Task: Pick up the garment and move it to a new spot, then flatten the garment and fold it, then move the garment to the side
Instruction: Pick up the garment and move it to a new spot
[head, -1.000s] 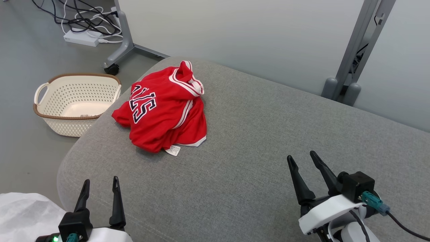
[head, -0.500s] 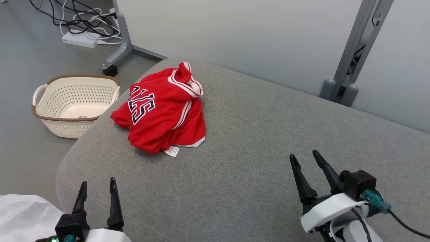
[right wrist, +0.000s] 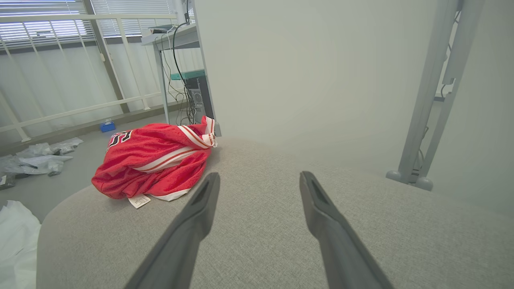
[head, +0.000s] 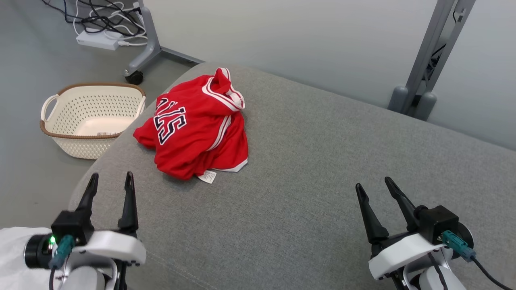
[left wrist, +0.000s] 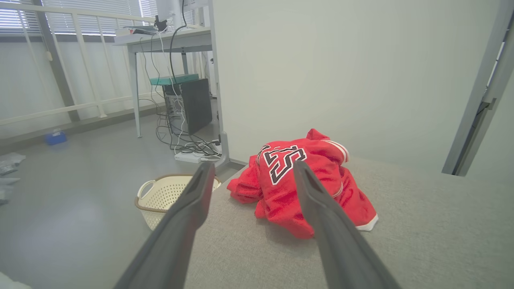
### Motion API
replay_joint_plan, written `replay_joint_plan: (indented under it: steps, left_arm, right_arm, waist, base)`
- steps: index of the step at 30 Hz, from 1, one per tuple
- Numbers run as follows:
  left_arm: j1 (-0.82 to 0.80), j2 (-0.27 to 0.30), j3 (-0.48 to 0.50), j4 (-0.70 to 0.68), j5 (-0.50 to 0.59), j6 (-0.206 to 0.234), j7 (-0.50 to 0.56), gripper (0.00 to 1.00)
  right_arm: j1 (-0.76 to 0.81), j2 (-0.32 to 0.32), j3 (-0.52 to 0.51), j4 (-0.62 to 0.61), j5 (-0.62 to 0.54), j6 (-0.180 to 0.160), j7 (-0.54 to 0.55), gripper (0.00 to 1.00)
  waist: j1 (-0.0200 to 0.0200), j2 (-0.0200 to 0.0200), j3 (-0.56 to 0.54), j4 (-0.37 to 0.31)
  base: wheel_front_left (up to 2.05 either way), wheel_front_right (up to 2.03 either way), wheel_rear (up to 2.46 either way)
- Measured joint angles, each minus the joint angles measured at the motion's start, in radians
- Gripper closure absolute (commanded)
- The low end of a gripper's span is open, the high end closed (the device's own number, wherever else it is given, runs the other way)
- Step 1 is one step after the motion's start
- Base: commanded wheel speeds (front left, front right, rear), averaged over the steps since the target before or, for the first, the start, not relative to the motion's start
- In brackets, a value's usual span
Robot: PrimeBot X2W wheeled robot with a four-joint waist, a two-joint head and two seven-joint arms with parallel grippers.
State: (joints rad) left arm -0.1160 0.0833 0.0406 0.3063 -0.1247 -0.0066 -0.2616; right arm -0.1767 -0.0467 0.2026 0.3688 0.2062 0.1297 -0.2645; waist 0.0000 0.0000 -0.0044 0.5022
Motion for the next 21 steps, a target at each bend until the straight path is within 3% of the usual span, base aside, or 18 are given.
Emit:
replay_joint_plan:
  steps: [5, 10, 13, 14, 17, 21]
  left_arm:
    - [-0.209, 0.04, -0.001, 0.142, -0.01, -0.062, 0.0, 0.0]
    - [-0.383, 0.094, -0.034, 0.269, -0.047, -0.108, 0.076, 0.0]
    - [-0.511, 0.144, -0.064, 0.341, -0.079, -0.117, 0.168, 0.0]
    - [-0.577, 0.16, -0.089, 0.386, -0.128, -0.12, 0.249, 0.0]
    - [-0.659, 0.184, -0.159, 0.431, -0.21, -0.123, 0.367, 0.0]
    - [-0.724, 0.258, -0.255, 0.501, -0.258, -0.123, 0.531, 0.0]
  right_arm:
    - [-0.033, -0.032, 0.023, -0.027, -0.034, 0.0, 0.0, 0.0]
    - [-0.072, -0.062, 0.055, -0.055, -0.038, 0.0, 0.0, 0.0]
    - [-0.098, -0.083, 0.077, -0.067, -0.038, 0.0, 0.0, 0.0]
    - [-0.118, -0.095, 0.091, -0.074, -0.038, 0.0, 0.0, 0.0]
    - [-0.141, -0.113, 0.099, -0.084, -0.037, 0.001, 0.0, 0.0]
    - [-0.149, -0.125, 0.103, -0.087, -0.028, 0.001, 0.0, 0.0]
  waist:
    - [0.0, 0.0, 0.062, -0.015]
    - [0.0, 0.0, 0.119, -0.038]
    - [0.0, 0.0, 0.162, -0.06]
    - [0.0, 0.0, 0.193, -0.076]
    - [0.0, 0.0, 0.236, -0.103]
    - [0.0, 0.0, 0.278, -0.145]
  base:
    - [0.0, 0.0, 0.0]
    - [0.0, 0.0, 0.0]
    - [0.0, 0.0, 0.0]
    - [0.0, 0.0, 0.0]
    - [0.0, 0.0, 0.0]
    - [0.0, 0.0, 0.0]
